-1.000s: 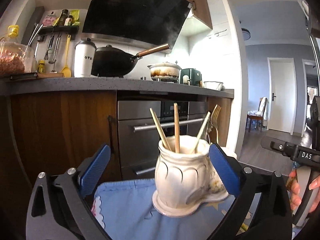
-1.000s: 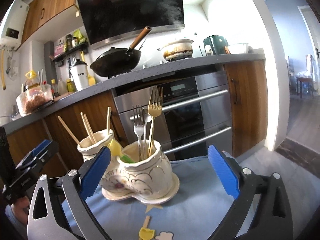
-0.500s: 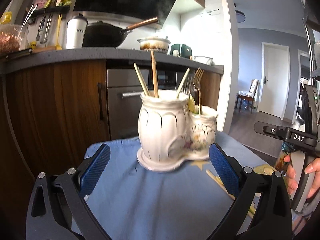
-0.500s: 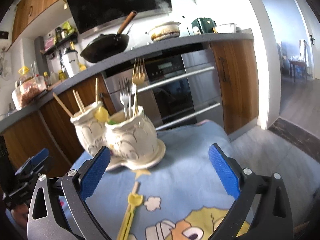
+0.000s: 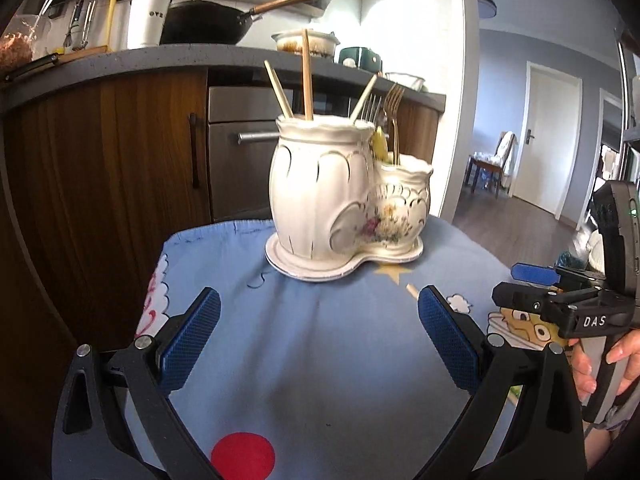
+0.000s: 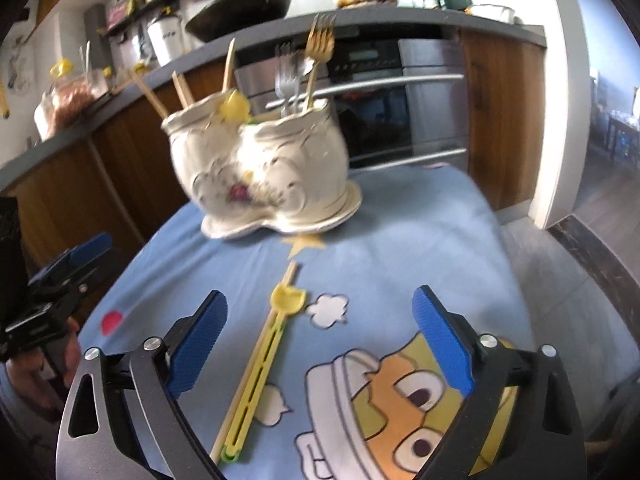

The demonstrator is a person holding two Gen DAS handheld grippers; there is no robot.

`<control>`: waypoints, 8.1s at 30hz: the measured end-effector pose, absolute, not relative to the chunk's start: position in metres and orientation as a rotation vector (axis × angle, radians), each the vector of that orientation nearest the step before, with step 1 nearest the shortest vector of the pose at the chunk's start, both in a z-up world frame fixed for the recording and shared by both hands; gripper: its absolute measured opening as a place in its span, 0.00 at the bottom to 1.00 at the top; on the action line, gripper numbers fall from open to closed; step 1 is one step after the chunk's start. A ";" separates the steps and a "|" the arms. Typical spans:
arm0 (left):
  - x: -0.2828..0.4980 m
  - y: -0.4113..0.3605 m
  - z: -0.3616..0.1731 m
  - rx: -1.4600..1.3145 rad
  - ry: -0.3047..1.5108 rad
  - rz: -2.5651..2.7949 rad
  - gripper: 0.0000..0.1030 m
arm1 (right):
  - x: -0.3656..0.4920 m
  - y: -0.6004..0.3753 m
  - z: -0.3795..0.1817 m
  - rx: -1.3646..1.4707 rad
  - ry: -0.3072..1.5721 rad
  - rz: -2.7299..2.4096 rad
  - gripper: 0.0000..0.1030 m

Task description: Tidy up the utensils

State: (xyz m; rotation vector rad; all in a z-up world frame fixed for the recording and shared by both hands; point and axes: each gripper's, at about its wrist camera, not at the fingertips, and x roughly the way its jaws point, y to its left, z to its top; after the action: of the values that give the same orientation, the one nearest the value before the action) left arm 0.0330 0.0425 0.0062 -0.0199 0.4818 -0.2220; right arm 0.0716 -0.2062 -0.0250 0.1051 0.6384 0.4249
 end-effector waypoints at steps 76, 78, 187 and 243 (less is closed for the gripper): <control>0.036 0.011 -0.021 0.312 0.989 -0.409 0.06 | 0.065 -0.186 -0.043 -0.114 0.831 0.610 0.22; 0.037 0.012 -0.022 0.287 0.988 -0.405 0.06 | 0.066 -0.185 -0.044 -0.122 0.826 0.591 0.24; 0.122 0.048 0.085 -0.078 0.126 -0.371 0.06 | 0.166 -0.188 0.048 0.202 0.232 0.432 0.10; 0.053 0.044 0.040 0.113 0.257 -0.206 0.95 | 0.080 -0.190 0.015 -0.001 0.257 0.363 0.95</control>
State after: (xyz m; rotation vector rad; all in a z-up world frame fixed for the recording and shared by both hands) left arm 0.0535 0.0439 0.0396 0.1132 0.2570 -0.2061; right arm 0.0796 -0.1902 0.0146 -0.0012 0.2575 0.3627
